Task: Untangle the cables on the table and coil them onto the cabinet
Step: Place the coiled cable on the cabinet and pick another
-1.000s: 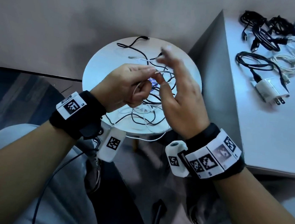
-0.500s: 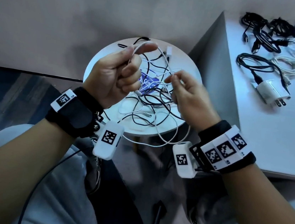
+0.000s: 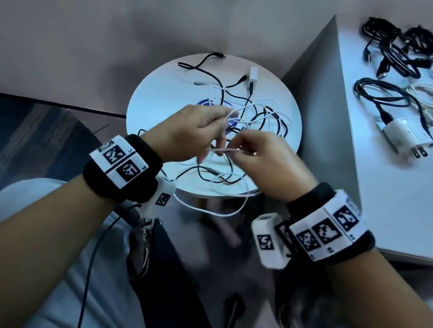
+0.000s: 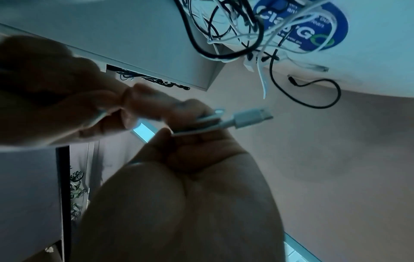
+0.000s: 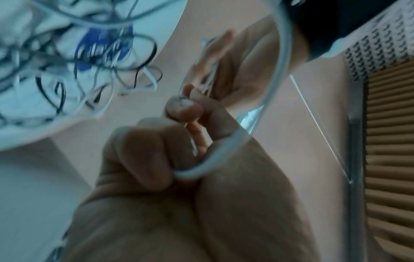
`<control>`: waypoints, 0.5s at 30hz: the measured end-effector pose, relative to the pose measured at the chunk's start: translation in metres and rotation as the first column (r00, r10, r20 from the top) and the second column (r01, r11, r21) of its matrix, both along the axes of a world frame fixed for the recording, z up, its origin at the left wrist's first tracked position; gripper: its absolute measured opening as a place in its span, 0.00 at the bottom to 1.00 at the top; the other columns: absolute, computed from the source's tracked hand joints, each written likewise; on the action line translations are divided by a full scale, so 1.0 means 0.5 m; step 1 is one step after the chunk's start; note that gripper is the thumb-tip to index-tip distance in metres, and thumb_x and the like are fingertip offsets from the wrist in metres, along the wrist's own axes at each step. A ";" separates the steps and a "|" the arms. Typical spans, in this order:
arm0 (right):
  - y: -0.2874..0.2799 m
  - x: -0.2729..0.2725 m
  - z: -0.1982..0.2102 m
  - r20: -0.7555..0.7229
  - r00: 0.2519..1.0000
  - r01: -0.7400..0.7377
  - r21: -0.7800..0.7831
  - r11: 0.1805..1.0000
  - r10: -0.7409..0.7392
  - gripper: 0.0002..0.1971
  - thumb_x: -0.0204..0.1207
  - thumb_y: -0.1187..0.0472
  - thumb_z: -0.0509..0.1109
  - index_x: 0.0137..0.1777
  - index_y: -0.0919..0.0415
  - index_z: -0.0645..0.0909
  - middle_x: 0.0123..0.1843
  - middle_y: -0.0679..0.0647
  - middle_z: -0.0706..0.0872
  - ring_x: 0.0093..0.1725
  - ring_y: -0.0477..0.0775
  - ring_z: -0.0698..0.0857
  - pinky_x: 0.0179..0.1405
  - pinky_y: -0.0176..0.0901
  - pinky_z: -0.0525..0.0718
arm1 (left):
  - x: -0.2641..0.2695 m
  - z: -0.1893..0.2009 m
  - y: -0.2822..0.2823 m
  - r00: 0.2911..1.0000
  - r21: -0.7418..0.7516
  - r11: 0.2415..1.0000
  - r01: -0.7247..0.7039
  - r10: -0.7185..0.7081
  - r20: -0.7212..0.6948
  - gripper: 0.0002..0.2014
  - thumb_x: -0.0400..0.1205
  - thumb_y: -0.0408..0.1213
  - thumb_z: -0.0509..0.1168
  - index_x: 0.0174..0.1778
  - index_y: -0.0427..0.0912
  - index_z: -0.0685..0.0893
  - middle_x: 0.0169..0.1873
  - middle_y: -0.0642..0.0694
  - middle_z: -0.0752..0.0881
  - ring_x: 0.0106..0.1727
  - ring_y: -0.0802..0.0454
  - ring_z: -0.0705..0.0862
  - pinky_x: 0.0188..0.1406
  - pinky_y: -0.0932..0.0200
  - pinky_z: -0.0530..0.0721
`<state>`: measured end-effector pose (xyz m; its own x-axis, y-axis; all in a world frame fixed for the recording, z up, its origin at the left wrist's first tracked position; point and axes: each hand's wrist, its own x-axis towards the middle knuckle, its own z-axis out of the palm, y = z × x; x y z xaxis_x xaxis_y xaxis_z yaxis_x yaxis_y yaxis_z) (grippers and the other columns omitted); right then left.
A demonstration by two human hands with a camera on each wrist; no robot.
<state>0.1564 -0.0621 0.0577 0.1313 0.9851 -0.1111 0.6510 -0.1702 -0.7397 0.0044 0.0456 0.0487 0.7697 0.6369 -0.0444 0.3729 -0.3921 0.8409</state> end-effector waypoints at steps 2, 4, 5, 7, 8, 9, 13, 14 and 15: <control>0.002 0.035 0.004 0.039 0.993 0.106 0.078 0.991 -0.110 0.09 0.77 0.52 0.76 0.40 0.55 0.84 0.27 0.44 0.80 0.29 0.42 0.75 0.33 0.44 0.74 | -0.001 0.006 0.005 0.998 -0.074 0.996 0.041 -0.045 -0.052 0.15 0.85 0.39 0.56 0.58 0.42 0.87 0.22 0.48 0.82 0.22 0.48 0.72 0.23 0.58 0.71; 0.005 0.055 0.004 0.001 0.979 0.202 0.163 0.966 -0.205 0.13 0.75 0.47 0.78 0.39 0.56 0.84 0.23 0.42 0.76 0.26 0.42 0.72 0.30 0.41 0.70 | 0.000 0.013 0.006 0.995 -0.242 0.966 0.085 -0.094 -0.026 0.15 0.86 0.39 0.59 0.51 0.35 0.89 0.17 0.50 0.72 0.21 0.51 0.66 0.20 0.62 0.65; 0.006 0.057 0.006 -0.022 0.972 0.234 0.200 0.952 -0.234 0.14 0.75 0.47 0.78 0.40 0.56 0.84 0.22 0.42 0.75 0.26 0.42 0.72 0.30 0.40 0.69 | 0.000 0.016 0.005 0.993 -0.329 0.938 0.110 -0.114 0.008 0.16 0.88 0.39 0.60 0.49 0.32 0.89 0.17 0.50 0.67 0.20 0.53 0.62 0.19 0.63 0.62; 0.005 0.050 0.014 -0.076 0.964 0.265 0.263 0.928 -0.254 0.11 0.77 0.49 0.77 0.42 0.55 0.85 0.25 0.45 0.75 0.25 0.42 0.72 0.29 0.35 0.71 | -0.003 0.023 0.007 0.987 -0.457 0.875 0.158 -0.126 0.100 0.18 0.88 0.43 0.60 0.42 0.33 0.86 0.19 0.53 0.63 0.21 0.57 0.59 0.18 0.66 0.57; 0.004 0.043 0.018 -0.139 0.960 0.272 0.280 0.921 -0.242 0.09 0.79 0.51 0.76 0.44 0.55 0.85 0.27 0.48 0.75 0.24 0.43 0.73 0.26 0.37 0.76 | -0.005 0.027 0.007 0.982 -0.508 0.843 0.175 -0.112 0.151 0.17 0.87 0.45 0.60 0.39 0.35 0.82 0.20 0.54 0.63 0.20 0.59 0.58 0.18 0.67 0.55; 0.003 0.037 0.024 -0.226 0.949 0.278 0.281 0.919 -0.218 0.07 0.80 0.54 0.75 0.46 0.57 0.85 0.28 0.52 0.76 0.23 0.45 0.75 0.23 0.43 0.82 | -0.008 0.030 0.008 0.975 -0.555 0.811 0.187 -0.086 0.204 0.16 0.86 0.45 0.59 0.37 0.38 0.80 0.20 0.55 0.63 0.20 0.60 0.58 0.18 0.66 0.54; 0.003 0.028 0.033 -0.578 0.810 0.254 0.185 0.949 -0.104 0.05 0.84 0.62 0.70 0.46 0.58 0.81 0.28 0.53 0.70 0.18 0.53 0.70 0.13 0.43 0.65 | -0.016 0.031 0.014 0.913 -0.728 0.629 0.273 0.070 0.402 0.21 0.91 0.46 0.50 0.34 0.47 0.78 0.16 0.55 0.65 0.15 0.55 0.69 0.20 0.60 0.63; 0.004 0.026 0.031 -0.619 0.781 0.230 0.161 0.960 -0.083 0.05 0.84 0.62 0.69 0.46 0.58 0.80 0.29 0.54 0.69 0.18 0.50 0.68 0.14 0.38 0.61 | -0.016 0.032 0.013 0.891 -0.763 0.569 0.308 0.110 0.441 0.22 0.91 0.46 0.48 0.34 0.47 0.78 0.15 0.55 0.67 0.16 0.53 0.75 0.22 0.60 0.70; 0.005 0.023 0.028 -0.635 0.770 0.205 0.150 0.967 -0.065 0.05 0.85 0.62 0.68 0.46 0.58 0.80 0.29 0.54 0.69 0.19 0.47 0.66 0.15 0.35 0.62 | -0.014 0.033 0.011 0.869 -0.785 0.517 0.341 0.146 0.473 0.22 0.91 0.47 0.46 0.36 0.47 0.77 0.15 0.55 0.69 0.19 0.53 0.79 0.26 0.59 0.75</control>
<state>0.1680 -0.0595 0.0717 0.2355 0.9717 -0.0203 0.0192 -0.0255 -0.9995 -0.0027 0.0511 0.0650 0.9020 0.4035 -0.1534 -0.1117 0.5613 0.8200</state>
